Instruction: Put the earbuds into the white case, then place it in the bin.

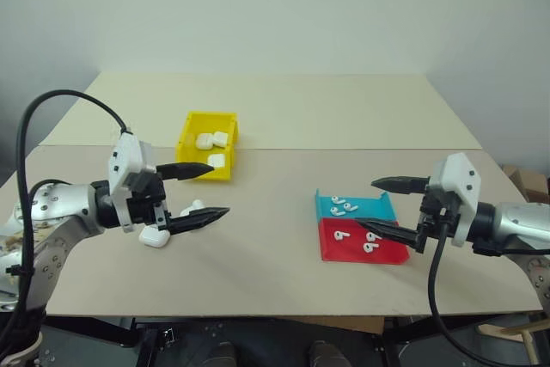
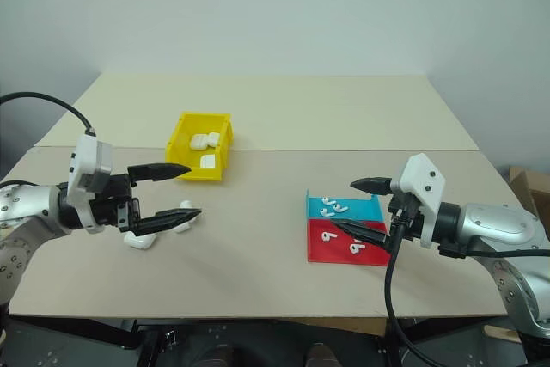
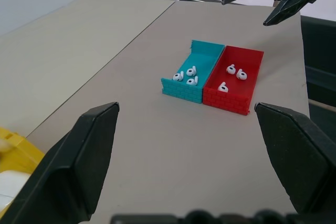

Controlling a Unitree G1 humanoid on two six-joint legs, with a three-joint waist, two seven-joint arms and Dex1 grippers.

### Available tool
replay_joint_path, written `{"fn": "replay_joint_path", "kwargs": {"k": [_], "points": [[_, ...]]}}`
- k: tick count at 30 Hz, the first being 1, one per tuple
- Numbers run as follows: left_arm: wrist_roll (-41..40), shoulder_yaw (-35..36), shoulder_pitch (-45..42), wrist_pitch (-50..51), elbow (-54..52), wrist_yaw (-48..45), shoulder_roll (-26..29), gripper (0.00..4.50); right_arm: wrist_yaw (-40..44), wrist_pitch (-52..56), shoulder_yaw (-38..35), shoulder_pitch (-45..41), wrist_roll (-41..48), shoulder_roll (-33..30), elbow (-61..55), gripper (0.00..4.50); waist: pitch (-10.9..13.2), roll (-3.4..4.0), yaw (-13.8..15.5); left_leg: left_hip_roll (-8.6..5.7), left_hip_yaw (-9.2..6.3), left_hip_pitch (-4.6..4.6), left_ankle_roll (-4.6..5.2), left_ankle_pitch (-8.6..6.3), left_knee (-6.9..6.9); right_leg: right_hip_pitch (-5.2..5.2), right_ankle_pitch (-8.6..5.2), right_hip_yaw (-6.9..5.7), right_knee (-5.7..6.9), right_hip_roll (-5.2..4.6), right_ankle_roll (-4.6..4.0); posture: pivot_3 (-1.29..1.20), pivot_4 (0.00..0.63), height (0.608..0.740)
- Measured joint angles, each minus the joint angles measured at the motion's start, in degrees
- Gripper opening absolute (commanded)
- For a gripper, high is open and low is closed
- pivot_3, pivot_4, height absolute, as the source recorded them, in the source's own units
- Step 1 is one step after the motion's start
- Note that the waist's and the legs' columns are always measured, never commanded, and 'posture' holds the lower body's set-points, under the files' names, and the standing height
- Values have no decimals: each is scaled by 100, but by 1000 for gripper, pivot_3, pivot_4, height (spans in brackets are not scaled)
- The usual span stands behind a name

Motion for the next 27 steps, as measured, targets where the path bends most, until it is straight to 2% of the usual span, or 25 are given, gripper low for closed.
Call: {"fn": "replay_joint_path", "kwargs": {"k": [4, 10, 15, 21, 25, 27], "points": [[-137, 43, -68, 182, 11, 125, 34, 4500, -35, 1, -1, -2, 15, 22, -9, 4468, 0, 0, 2, 0, -3, 0, 0, 0, 0, 2, 0, -1, 0, 0, 0, 0, 150, 740], [50, -8, -210, 392, 138, 294, 374, 4500, -138, 45, -13, -12, 142, 31, -125, 4468, 0, 0, 0, 0, -5, 1, 0, 0, 0, 5, 0, -5, -1, 0, 0, 0, 150, 740], [347, -109, -287, 563, 331, 408, 770, 4500, -328, 297, -11, -95, 267, -67, -217, 4468, 1, -1, -12, -1, -7, 0, 0, 0, 0, 5, 0, -7, -3, 0, 0, 0, 150, 740], [342, -126, -248, 1020, 324, 378, 1200, 4500, -614, 718, -12, -314, 355, -170, -331, 4468, 1, -2, -4, 0, -9, -1, 0, 0, 0, 5, 0, -10, -4, -1, 0, 0, 150, 740], [645, -658, -332, 1551, 318, 288, 2007, 4500, -770, 991, -14, -310, 454, -280, -540, 4468, 1, -2, -5, -1, -8, -1, 0, 0, -1, 4, 0, -10, -5, -2, 0, 0, 150, 740], [681, -1020, -711, 2061, 351, 392, 2048, 4500, -869, 1124, -18, -295, 476, -286, -581, 4468, 3, -4, 12, -1, -10, 0, 0, 0, 0, 6, 0, -12, -2, -1, 0, 0, 150, 740]]}}
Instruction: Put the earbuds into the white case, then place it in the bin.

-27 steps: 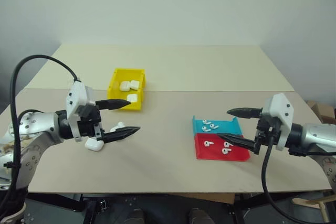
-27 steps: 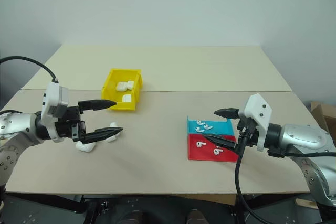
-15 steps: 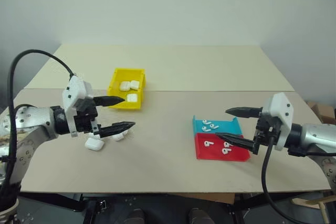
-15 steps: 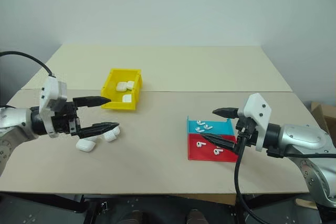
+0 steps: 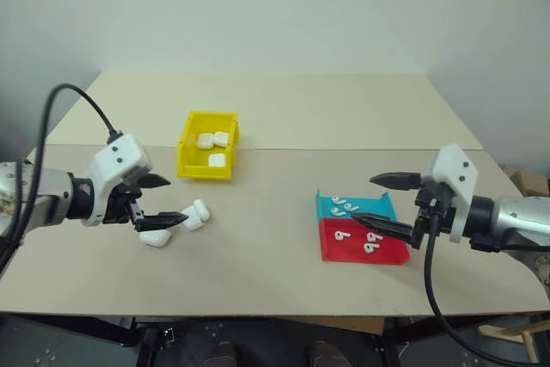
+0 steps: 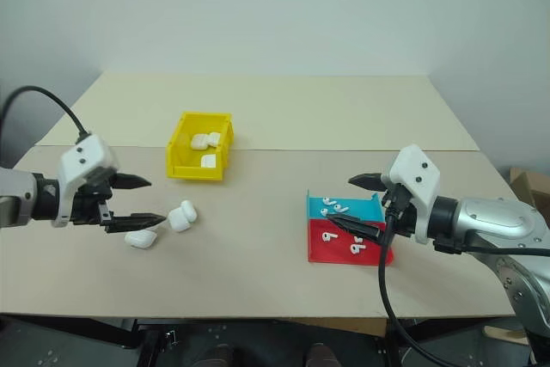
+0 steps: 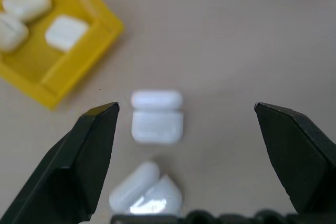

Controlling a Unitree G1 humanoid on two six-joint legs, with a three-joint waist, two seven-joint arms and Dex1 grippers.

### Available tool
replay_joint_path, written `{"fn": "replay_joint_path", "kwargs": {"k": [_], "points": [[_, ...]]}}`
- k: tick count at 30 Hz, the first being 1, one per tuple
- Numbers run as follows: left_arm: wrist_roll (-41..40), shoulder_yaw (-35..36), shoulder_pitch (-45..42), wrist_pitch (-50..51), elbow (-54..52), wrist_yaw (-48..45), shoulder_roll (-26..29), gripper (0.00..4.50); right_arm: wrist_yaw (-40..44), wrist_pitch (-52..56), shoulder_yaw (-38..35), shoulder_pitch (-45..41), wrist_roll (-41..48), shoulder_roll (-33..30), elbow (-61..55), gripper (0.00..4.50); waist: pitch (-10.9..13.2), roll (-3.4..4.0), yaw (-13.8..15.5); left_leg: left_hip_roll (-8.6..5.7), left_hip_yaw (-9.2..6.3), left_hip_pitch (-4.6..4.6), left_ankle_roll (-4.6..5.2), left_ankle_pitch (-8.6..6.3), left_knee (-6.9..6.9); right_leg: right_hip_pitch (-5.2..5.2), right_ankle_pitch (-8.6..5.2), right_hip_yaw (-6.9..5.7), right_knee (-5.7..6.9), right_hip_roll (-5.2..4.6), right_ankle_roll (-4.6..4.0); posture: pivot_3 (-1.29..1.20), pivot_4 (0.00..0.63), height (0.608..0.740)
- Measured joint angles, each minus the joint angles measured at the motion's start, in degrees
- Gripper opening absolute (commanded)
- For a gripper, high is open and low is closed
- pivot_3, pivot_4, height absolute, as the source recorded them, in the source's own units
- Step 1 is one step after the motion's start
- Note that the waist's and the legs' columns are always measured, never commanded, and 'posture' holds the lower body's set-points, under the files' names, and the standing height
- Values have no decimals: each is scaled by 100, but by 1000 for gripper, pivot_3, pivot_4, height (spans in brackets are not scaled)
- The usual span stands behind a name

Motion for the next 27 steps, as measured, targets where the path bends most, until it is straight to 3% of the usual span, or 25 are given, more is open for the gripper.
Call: {"fn": "replay_joint_path", "kwargs": {"k": [11, 15, 27], "points": [[128, -1299, -2264, 3451, 376, 1549, -737, 4500, -335, 208, 7, 116, 116, 34, -164, 4468, 5, -12, -25, -5, -19, -30, 1, 0, 6, -26, -1, -3, 9, 5, 3, 0, 150, 740], [-686, -2185, -2956, 3643, 971, 1706, -185, 4500, -302, 221, 40, 95, 158, 32, -123, 4468, 4, -12, -44, -8, -23, -35, 1, 0, 9, -44, -3, -1, 34, 4, 3, 0, 150, 740], [-3050, -3616, -3603, 3657, 2386, 4170, -152, 4500, -74, 196, 160, -27, 78, 32, 30, 4468, 5, -13, -6, -10, -29, -39, 1, 1, 12, -45, -3, -5, 39, 3, 3, 0, 150, 740]]}}
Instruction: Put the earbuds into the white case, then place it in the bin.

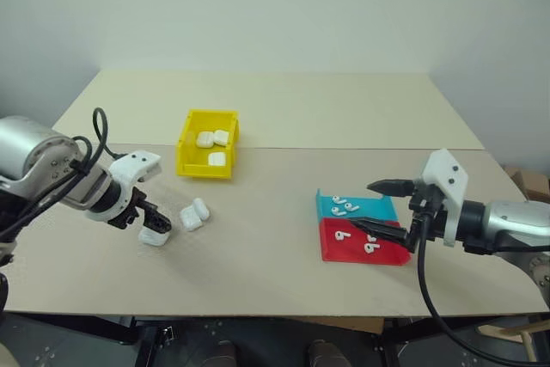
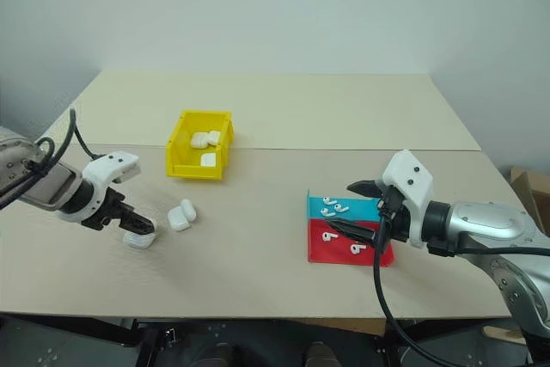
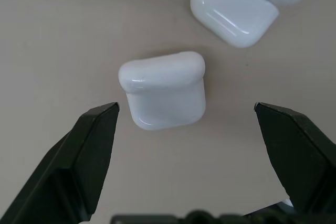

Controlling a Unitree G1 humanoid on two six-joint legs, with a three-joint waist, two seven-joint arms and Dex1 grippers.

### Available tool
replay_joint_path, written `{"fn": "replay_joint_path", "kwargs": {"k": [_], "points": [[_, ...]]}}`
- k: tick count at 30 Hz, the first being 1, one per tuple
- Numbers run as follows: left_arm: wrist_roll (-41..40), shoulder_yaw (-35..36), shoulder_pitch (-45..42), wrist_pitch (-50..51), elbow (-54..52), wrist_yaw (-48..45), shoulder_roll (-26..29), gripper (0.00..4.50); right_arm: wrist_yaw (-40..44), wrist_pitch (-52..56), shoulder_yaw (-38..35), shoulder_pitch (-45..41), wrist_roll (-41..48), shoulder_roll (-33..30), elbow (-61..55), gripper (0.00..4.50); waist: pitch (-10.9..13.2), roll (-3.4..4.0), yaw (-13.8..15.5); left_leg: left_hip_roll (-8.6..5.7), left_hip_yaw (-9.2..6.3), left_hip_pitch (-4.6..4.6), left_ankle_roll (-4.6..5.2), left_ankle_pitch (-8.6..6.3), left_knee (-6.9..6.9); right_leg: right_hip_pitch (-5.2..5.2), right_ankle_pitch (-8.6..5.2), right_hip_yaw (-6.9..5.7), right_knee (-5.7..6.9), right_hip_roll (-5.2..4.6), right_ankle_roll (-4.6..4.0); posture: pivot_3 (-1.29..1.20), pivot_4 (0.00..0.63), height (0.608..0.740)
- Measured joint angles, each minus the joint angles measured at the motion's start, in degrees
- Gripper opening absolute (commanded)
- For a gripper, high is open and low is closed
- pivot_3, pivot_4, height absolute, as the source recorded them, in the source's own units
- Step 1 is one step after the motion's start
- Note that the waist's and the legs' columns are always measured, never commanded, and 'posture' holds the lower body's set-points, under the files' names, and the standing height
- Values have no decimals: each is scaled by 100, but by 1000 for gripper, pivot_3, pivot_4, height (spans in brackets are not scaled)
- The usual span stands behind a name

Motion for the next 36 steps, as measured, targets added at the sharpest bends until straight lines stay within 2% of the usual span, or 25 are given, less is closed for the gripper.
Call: {"fn": "replay_joint_path", "kwargs": {"k": [3, 9, 16, 20, 24, 27, 29, 33, 36], "points": [[-429, -167, -29, 0, 257, 593, -9, 4500, 0, -1, -1, 0, -2, 1, -5, 4468, 0, 0, -5, -1, -1, 4, -1, 1, 0, 1, 0, 0, 4, 0, 0, 0, 150, 740], [-698, -231, -28, 0, 603, 1352, -205, 4500, -32, -6, -3, 6, -5, 22, -18, 4468, 0, 0, 8, -4, -1, 2, -3, 2, 0, 2, 0, 0, 2, -1, 0, 0, 150, 740], [-790, -231, 70, 2, 957, 1777, -587, 4500, -105, -12, -14, 40, -2, 39, -73, 4468, 0, 0, 8, -6, -1, 2, -5, 3, 0, 1, 0, -1, 3, -2, -1, 0, 150, 740], [-900, -250, 73, 2, 1042, 1867, -613, 4500, -146, -12, -30, 40, 4, 39, -109, 4468, -1, 0, -5, -6, -2, 2, -5, 3, 0, 1, 0, -1, 3, -2, -1, 0, 150, 740], [-978, -261, 89, 2, 1083, 2005, -613, 3656, -156, -11, -43, 40, 8, 39, -130, 4500, -1, 0, 4, -8, -2, 2, -5, 3, 0, 2, 0, -1, 3, -4, -1, 0, 150, 740], [-1019, -246, 141, 2, 1100, 2095, -613, 2710, -162, -12, -46, 39, 8, 39, -130, 4500, -1, 0, 3, -8, -2, 2, -5, 3, 0, 2, 0, -2, 3, -4, -1, 0, 150, 740], [-1038, -201, 164, 3, 1095, 2125, -611, 2528, -166, -12, -46, 37, 8, 39, -130, 4500, -1, 0, 6, -8, -3, 3, -6, 4, 0, 2, 0, -2, 5, -4, -1, 0, 150, 740], [-1017, -29, 283, 2, 1080, 2208, -631, 1392, -170, -12, -46, 23, 3, 39, -127, 4500, -1, -1, 3, -8, -3, 2, -6, 4, 0, 2, 0, -2, 3, -4, -1, 0, 150, 740], [-997, 262, 421, 2, 843, 2138, -616, 1392, -168, -13, -46, 18, -1, 39, -121, 4500, -1, -1, 5, -8, -3, 0, -7, 4, 0, 1, 0, -3, 3, -5, -1, 0, 150, 740]]}}
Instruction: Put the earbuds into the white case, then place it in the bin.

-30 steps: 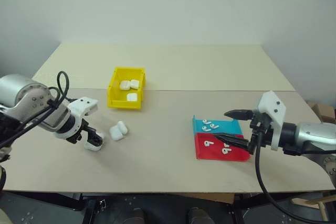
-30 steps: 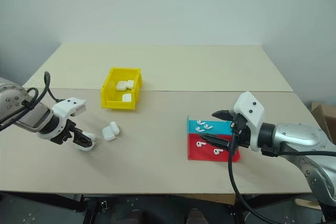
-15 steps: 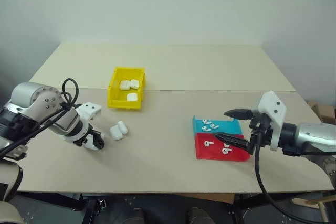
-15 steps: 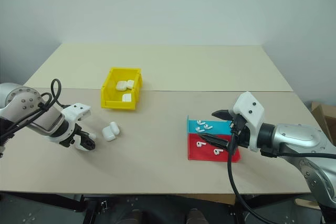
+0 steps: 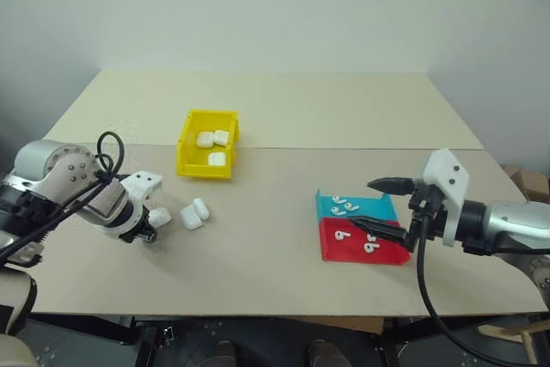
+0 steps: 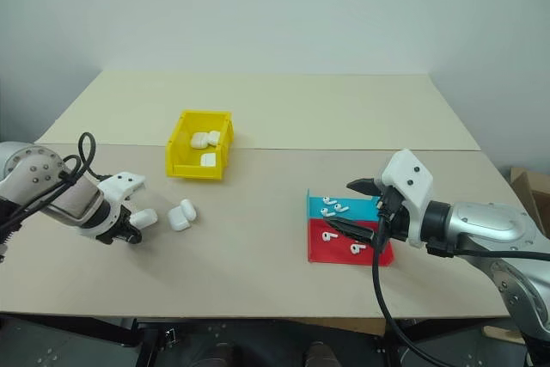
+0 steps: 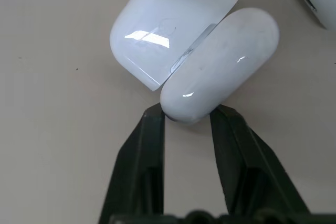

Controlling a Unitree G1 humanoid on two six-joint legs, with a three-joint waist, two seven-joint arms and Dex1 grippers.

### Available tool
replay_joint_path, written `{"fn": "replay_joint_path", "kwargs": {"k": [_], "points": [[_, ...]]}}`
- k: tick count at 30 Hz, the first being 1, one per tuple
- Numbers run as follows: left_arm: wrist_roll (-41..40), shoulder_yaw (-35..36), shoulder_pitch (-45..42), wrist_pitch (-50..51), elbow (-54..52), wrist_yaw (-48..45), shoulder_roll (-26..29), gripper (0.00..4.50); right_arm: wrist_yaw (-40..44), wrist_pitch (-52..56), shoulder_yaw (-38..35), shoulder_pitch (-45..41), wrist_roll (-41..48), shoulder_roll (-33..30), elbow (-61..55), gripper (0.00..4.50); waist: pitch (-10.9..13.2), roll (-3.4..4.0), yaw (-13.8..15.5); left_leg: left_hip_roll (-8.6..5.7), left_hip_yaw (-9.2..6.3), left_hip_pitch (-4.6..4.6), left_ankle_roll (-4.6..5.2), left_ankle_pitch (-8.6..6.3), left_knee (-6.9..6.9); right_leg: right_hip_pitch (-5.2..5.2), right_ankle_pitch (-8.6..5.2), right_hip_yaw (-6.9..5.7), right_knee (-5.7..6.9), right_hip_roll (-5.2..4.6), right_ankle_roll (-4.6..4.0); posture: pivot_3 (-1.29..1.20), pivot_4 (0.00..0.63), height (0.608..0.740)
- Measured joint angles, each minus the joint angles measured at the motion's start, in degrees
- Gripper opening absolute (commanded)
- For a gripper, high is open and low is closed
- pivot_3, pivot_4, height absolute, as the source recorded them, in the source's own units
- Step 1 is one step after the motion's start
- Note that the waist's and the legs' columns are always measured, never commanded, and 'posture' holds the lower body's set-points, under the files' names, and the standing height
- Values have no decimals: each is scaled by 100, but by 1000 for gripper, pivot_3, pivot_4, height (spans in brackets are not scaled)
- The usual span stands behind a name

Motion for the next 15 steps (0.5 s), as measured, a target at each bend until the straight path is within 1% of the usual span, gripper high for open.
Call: {"fn": "replay_joint_path", "kwargs": {"k": [3, 6, 9, 11, 15], "points": [[68, 186, 19, 0, -233, -83, 122, 1392, 13, -34, 2, -10, -18, 4, 0, 4500, 0, 0, 0, -1, 0, 1, 0, 0, 0, 1, 0, -1, 0, -1, 0, 0, 150, 740], [136, 172, 72, 0, -426, -287, 360, 1392, 11, -63, 9, -17, -60, 51, 4, 4500, 0, 0, -18, -1, 0, 3, 0, 0, 0, 0, 0, -1, 2, -1, 0, 0, 150, 740], [260, -13, 198, 0, -1193, -950, 992, 1392, 5, -68, 14, -19, -70, 78, 10, 4500, 0, 0, -37, -1, 0, 0, -1, 0, -1, -1, 0, -1, -1, -1, 0, 0, 150, 740], [418, -5, 202, -1, -1572, -1364, 1199, 1392, 5, -68, 15, -19, -84, 104, 11, 4500, 0, 0, -5, -1, 1, 2, -1, 0, -1, 1, -1, -1, 0, -1, -1, 0, 150, 740], [1144, 214, 377, -140, -2225, -2100, 1428, 1392, 19, -69, 15, -18, -99, 112, 15, 4500, 0, -1, 32, -1, 1, 2, -7, 4, -1, 5, -1, -7, -1, -3, -2, 0, 150, 740]]}}
